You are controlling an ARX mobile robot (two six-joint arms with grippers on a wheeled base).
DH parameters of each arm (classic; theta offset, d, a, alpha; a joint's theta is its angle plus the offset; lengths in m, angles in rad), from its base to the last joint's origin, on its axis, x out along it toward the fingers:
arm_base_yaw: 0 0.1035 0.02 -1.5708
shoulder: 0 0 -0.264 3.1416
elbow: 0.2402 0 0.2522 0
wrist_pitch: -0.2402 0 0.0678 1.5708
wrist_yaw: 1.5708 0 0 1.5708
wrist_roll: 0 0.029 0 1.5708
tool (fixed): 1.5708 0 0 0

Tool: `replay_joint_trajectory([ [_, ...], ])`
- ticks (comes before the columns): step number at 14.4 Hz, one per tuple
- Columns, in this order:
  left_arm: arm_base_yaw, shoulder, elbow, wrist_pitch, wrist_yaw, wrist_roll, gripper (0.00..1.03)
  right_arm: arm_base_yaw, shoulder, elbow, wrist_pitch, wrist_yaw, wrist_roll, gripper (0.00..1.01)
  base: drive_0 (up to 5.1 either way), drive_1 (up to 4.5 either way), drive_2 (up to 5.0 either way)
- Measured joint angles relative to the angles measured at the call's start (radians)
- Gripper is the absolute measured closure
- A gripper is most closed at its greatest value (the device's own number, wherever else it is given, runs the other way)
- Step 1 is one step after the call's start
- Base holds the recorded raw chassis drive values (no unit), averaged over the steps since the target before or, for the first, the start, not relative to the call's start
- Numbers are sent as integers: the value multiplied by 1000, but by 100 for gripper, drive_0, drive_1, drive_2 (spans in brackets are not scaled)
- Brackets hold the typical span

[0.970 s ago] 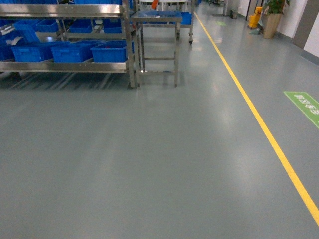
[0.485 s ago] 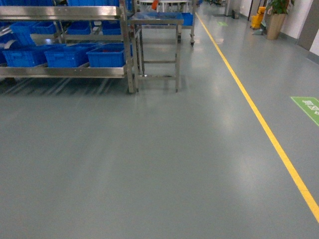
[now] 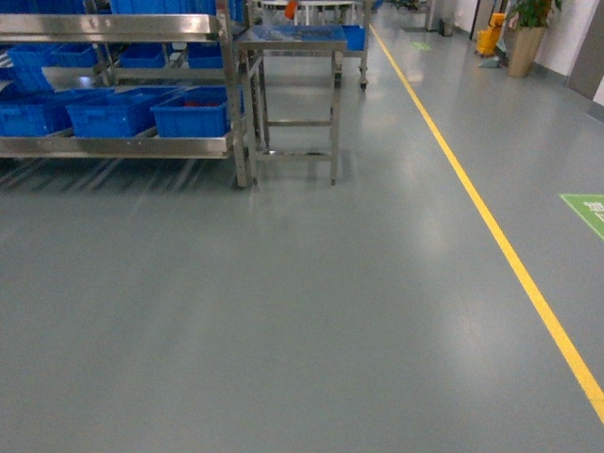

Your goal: Sort blue parts and orange caps into right shelf containers

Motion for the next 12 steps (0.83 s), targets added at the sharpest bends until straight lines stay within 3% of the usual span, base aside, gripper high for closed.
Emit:
replay_joint_trajectory([
  [12,0,0,0,-2,0,0,60,0,0,0,-4,0,0,56,8,441,-424],
])
